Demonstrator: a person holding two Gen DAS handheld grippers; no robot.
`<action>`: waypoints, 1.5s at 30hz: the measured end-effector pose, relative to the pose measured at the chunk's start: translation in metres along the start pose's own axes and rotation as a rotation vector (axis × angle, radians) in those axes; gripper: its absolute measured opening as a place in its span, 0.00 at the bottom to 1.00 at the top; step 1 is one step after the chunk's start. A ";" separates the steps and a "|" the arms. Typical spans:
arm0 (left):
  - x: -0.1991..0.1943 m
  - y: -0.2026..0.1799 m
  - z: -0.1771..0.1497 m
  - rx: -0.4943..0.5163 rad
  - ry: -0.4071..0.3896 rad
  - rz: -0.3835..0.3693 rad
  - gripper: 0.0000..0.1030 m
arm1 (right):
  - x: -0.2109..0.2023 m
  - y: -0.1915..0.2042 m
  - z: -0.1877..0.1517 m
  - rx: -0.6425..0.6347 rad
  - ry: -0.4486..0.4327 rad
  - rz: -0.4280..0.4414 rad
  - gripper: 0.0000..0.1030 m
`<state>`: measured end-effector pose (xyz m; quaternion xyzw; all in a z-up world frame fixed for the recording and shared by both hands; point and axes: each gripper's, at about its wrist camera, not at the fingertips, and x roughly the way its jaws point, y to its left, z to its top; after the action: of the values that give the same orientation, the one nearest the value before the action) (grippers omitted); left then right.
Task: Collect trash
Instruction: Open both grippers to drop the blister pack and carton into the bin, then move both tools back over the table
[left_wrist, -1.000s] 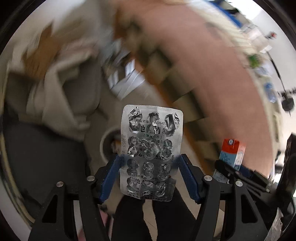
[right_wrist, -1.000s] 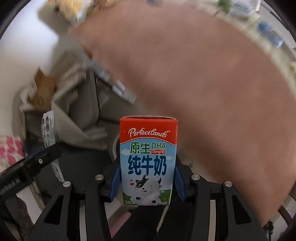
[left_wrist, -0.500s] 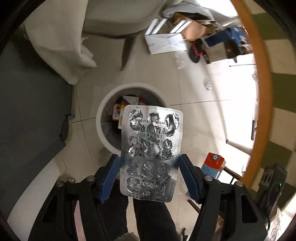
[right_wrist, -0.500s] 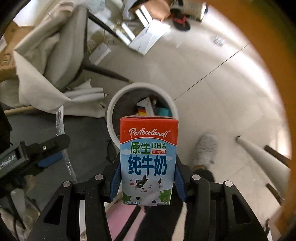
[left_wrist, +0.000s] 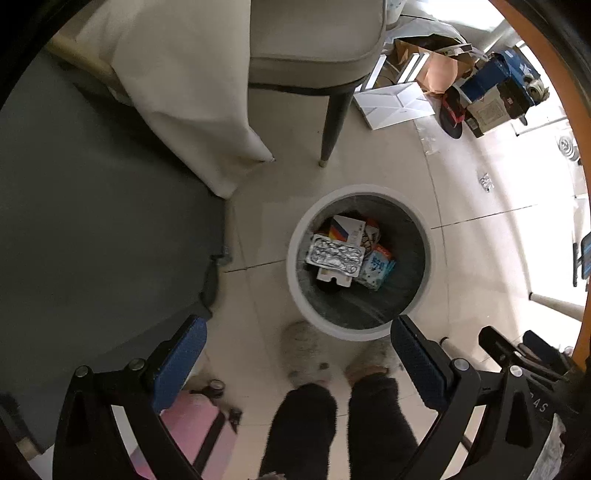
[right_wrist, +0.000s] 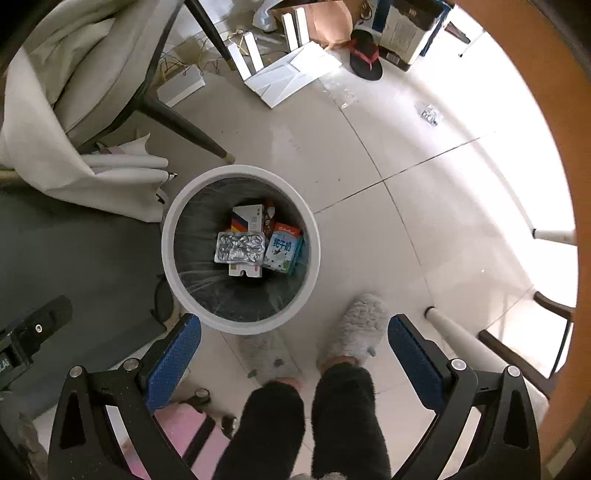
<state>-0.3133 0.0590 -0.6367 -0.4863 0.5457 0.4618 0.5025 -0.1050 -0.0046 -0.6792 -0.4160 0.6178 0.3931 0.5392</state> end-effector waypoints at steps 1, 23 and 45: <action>-0.005 -0.001 -0.001 0.009 -0.004 0.007 0.99 | -0.005 0.001 -0.002 -0.003 0.002 -0.008 0.99; -0.210 -0.012 -0.046 0.111 -0.107 -0.017 0.99 | -0.238 0.007 -0.054 -0.007 -0.120 0.000 0.99; -0.396 -0.146 -0.032 0.363 -0.376 -0.029 0.99 | -0.430 -0.121 -0.072 0.342 -0.346 0.253 0.99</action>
<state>-0.1623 0.0385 -0.2416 -0.3017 0.5096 0.4312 0.6807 0.0153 -0.0753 -0.2492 -0.1648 0.6209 0.4125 0.6459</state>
